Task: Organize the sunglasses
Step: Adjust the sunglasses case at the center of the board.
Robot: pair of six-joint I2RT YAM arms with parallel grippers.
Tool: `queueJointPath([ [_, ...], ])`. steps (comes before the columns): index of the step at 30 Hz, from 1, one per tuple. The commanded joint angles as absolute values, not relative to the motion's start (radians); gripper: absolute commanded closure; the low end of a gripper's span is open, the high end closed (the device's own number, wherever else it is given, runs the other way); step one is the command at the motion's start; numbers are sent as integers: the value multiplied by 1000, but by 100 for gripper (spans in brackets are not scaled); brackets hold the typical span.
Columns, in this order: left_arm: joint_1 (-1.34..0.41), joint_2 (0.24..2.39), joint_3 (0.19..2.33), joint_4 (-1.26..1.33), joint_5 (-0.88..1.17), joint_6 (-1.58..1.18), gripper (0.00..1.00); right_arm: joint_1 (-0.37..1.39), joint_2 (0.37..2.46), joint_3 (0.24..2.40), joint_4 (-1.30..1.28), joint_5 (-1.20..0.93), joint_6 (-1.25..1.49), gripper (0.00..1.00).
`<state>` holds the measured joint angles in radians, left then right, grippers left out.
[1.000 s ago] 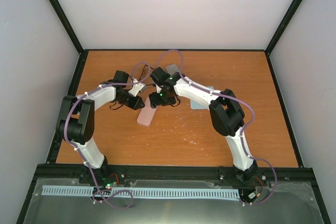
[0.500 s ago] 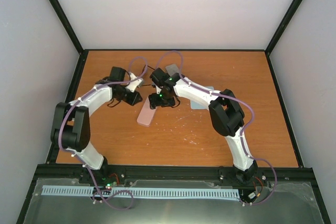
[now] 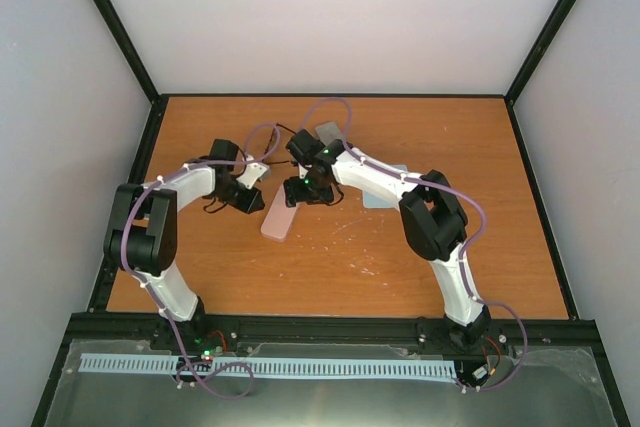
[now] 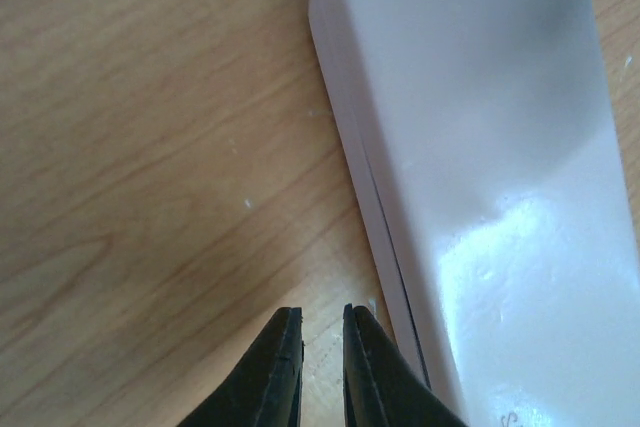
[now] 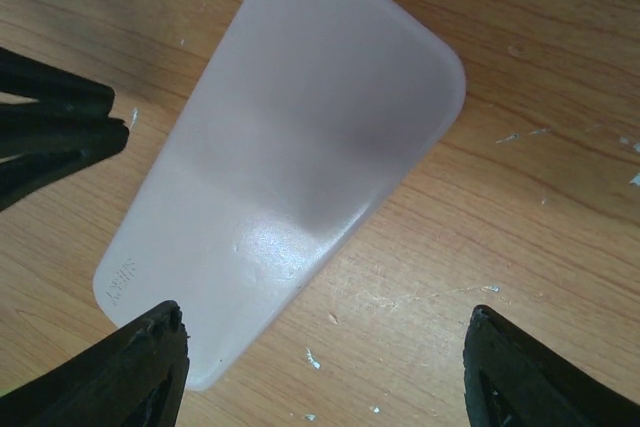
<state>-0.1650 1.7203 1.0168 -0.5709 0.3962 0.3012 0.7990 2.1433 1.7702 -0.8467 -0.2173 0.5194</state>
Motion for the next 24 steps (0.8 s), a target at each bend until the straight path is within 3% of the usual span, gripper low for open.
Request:
queueJointPath([
  [1,-172,1725,995,-575,432,327,84,804,2095,1753,-822,-220,554,26],
  [19,-284,1804,1058,-548,578,260,81,822,2136,1748,-894,-165,448,25],
  [22,-284,1816,1084,-556,581,256,75,831,2144,1750,-905,-154,417,20],
  [24,-280,1796,1083,-553,547,255,66,836,2146,1750,-909,-152,405,20],
])
